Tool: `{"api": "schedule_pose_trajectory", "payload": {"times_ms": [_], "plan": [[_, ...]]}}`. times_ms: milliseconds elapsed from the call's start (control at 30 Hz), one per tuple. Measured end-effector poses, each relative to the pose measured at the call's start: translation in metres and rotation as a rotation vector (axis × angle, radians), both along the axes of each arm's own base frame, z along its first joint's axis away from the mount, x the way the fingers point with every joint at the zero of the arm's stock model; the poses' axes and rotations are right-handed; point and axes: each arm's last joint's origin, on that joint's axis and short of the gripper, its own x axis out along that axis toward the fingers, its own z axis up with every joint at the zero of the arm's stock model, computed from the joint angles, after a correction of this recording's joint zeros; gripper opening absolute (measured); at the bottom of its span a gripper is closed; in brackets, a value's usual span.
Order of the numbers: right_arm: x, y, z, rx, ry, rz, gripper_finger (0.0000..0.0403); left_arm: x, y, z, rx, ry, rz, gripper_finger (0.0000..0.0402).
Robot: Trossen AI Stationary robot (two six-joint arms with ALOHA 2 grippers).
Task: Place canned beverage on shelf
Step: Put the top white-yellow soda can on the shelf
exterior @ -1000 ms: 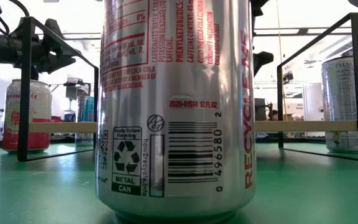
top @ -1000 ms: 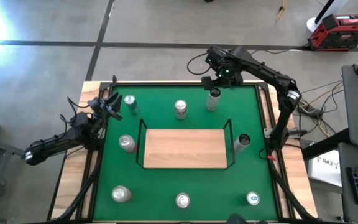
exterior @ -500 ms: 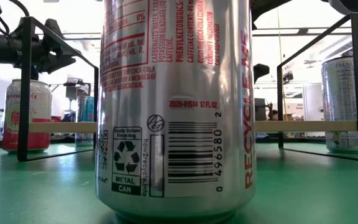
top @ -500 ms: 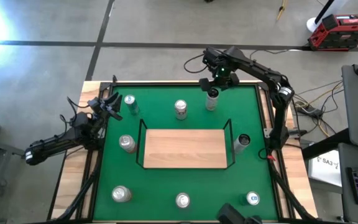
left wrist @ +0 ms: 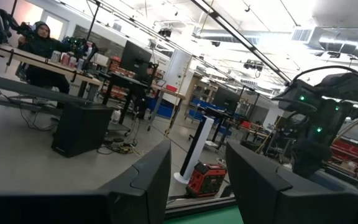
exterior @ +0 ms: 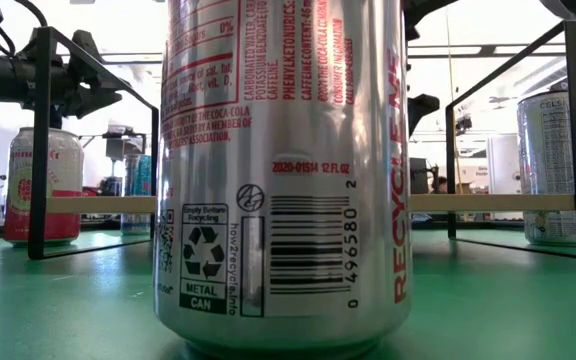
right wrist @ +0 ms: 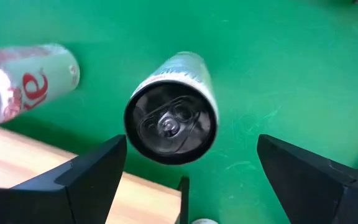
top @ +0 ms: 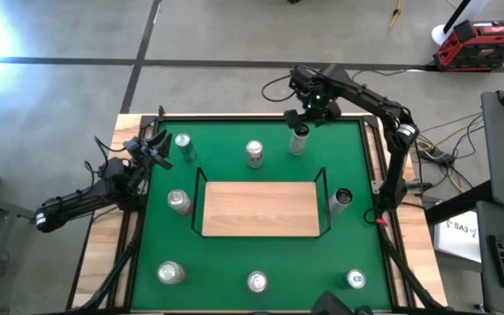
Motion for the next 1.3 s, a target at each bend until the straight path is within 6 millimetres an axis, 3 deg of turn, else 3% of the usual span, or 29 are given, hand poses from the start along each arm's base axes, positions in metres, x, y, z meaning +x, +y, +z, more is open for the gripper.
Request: {"api": "schedule_pose_trajectory", "payload": {"times_ms": [433,1033,1167,1300], "plan": [[0.001,0.003,-0.009,0.008,-0.004,0.198,0.0352,0.000,0.000,0.000,0.000,0.000,0.000,0.0137],[0.016,-0.012,-0.046,0.069,0.019,0.225,0.0351,0.000,0.000,0.000,0.000,0.000,0.000,0.0137],[0.016,-0.016,-0.051,0.089,0.033,0.160,0.0329,0.000,0.000,0.000,0.000,0.000,0.000,0.0137],[0.016,-0.017,-0.052,0.096,0.036,0.133,0.0273,0.000,0.000,0.000,0.000,0.001,0.000,0.0137]]}}
